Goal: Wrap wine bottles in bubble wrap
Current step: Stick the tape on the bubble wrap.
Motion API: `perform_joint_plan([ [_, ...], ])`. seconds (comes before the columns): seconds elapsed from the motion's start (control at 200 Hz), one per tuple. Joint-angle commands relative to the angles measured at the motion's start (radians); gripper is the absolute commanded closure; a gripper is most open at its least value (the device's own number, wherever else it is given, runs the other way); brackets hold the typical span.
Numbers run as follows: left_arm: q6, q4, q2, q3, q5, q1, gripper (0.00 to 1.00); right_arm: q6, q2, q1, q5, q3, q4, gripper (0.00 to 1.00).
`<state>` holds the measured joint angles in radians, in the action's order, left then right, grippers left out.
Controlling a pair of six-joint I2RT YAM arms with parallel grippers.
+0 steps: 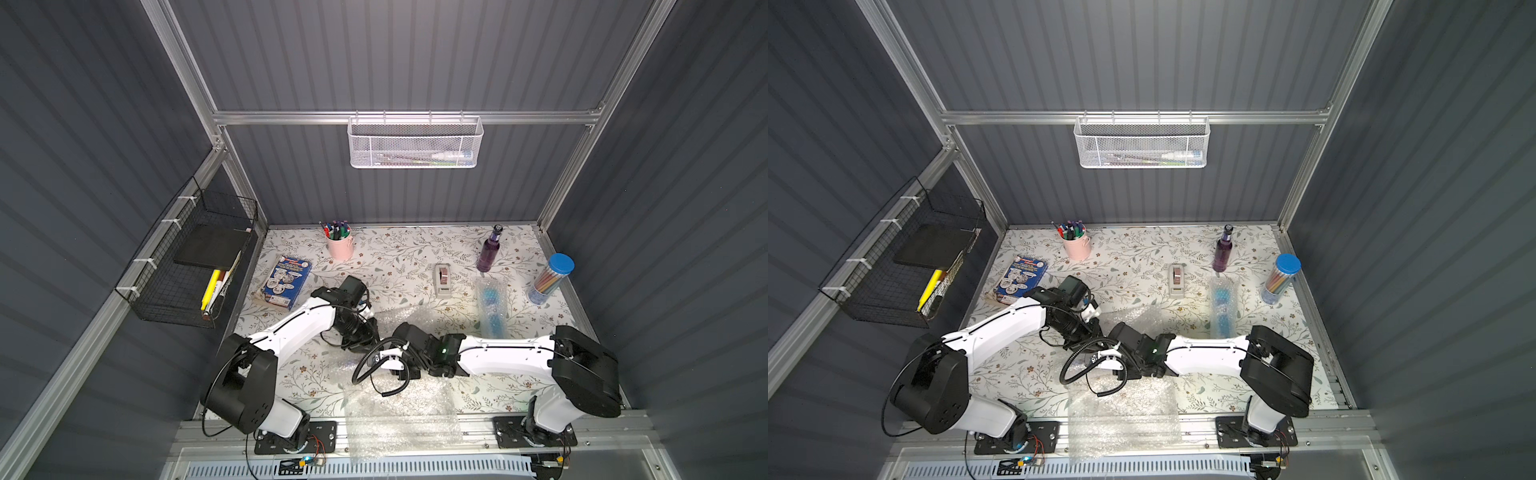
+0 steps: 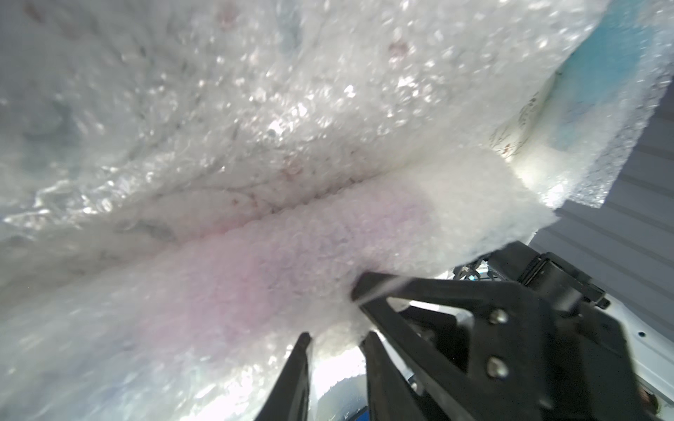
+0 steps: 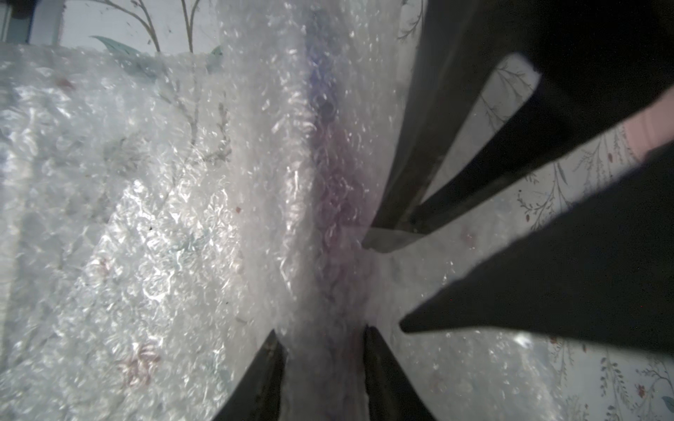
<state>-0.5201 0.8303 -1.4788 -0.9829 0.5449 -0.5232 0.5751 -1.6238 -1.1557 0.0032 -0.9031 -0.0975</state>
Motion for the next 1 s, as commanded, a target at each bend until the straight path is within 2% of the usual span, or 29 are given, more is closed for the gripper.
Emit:
perform_joint_plan([
  [0.0, -0.014, 0.013, 0.025, -0.018, 0.033, -0.002, 0.77, -0.022, -0.024, -0.018, -0.071, 0.046, -0.093, 0.63],
  [0.23, -0.013, -0.072, -0.028, 0.030, 0.079, -0.001, 0.81, -0.021, -0.025, -0.018, -0.071, 0.044, -0.102, 0.63],
  [0.47, -0.007, -0.086, -0.051, 0.074, 0.062, -0.001, 0.88, -0.023, -0.029, -0.018, -0.071, 0.043, -0.108, 0.63],
  [0.705, -0.015, -0.114, -0.062, 0.144, 0.147, -0.001, 0.92, -0.023, -0.033, -0.019, -0.070, 0.043, -0.108, 0.63],
  [0.881, 0.005, -0.075, -0.067, 0.161, 0.149, -0.002, 0.95, -0.021, -0.038, -0.018, -0.069, 0.040, -0.107, 0.62],
  [0.991, 0.036, -0.021, -0.090, 0.157, 0.100, -0.001, 0.97, -0.021, -0.036, -0.018, -0.069, 0.038, -0.106, 0.61],
])
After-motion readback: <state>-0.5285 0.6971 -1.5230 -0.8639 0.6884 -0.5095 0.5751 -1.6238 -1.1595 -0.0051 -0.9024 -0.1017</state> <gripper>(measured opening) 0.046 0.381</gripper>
